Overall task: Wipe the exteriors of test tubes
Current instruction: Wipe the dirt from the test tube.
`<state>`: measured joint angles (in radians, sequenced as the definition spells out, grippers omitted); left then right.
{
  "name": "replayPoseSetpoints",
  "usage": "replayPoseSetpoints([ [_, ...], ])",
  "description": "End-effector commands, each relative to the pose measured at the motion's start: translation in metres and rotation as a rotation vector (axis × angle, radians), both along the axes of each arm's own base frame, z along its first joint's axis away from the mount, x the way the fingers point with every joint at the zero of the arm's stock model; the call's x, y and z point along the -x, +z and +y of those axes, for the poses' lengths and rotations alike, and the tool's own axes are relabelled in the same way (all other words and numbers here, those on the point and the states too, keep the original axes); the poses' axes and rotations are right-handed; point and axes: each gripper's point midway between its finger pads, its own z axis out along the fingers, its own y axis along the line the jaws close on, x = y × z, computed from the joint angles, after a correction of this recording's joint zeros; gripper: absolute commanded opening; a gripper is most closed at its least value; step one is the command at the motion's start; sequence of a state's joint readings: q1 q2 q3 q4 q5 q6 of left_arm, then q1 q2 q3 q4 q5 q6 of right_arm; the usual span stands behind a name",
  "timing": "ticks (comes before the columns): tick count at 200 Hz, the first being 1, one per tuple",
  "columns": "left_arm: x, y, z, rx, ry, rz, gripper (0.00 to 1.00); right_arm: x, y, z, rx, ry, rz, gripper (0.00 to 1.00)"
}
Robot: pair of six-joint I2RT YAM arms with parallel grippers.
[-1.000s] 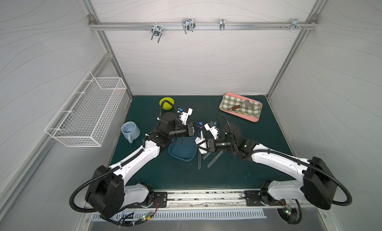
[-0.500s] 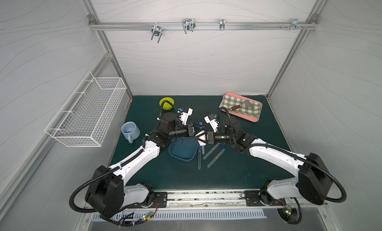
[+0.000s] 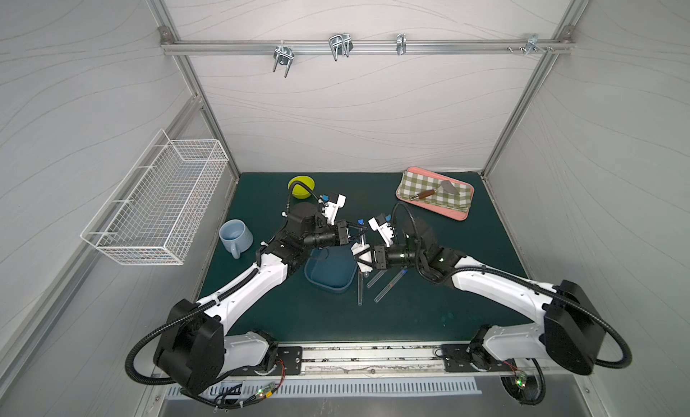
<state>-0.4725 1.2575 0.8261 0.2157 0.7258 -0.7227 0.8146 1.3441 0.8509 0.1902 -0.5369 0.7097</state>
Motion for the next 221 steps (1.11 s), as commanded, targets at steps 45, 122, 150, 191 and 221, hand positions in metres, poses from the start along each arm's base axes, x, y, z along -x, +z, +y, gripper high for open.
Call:
replayPoseSetpoints([
  [45, 0.001, 0.012, 0.001, 0.018, -0.005, -0.046, 0.09, -0.008, 0.021, 0.003, -0.048, 0.025, -0.030, 0.20],
  [122, 0.001, 0.009, 0.000, 0.016, -0.008, -0.041, 0.09, 0.034, -0.010, -0.002, -0.004, 0.017, 0.027, 0.20],
  [150, 0.001, 0.009, 0.001, 0.015, -0.007, -0.041, 0.09, 0.016, 0.010, 0.004, -0.026, 0.024, -0.016, 0.20],
  [191, 0.002, 0.011, 0.001, 0.015, -0.006, -0.044, 0.09, -0.021, 0.036, 0.006, -0.064, 0.017, -0.064, 0.20],
  [221, 0.002, 0.011, 0.002, 0.011, -0.003, -0.049, 0.09, -0.017, 0.036, 0.008, -0.068, 0.032, -0.056, 0.20],
])
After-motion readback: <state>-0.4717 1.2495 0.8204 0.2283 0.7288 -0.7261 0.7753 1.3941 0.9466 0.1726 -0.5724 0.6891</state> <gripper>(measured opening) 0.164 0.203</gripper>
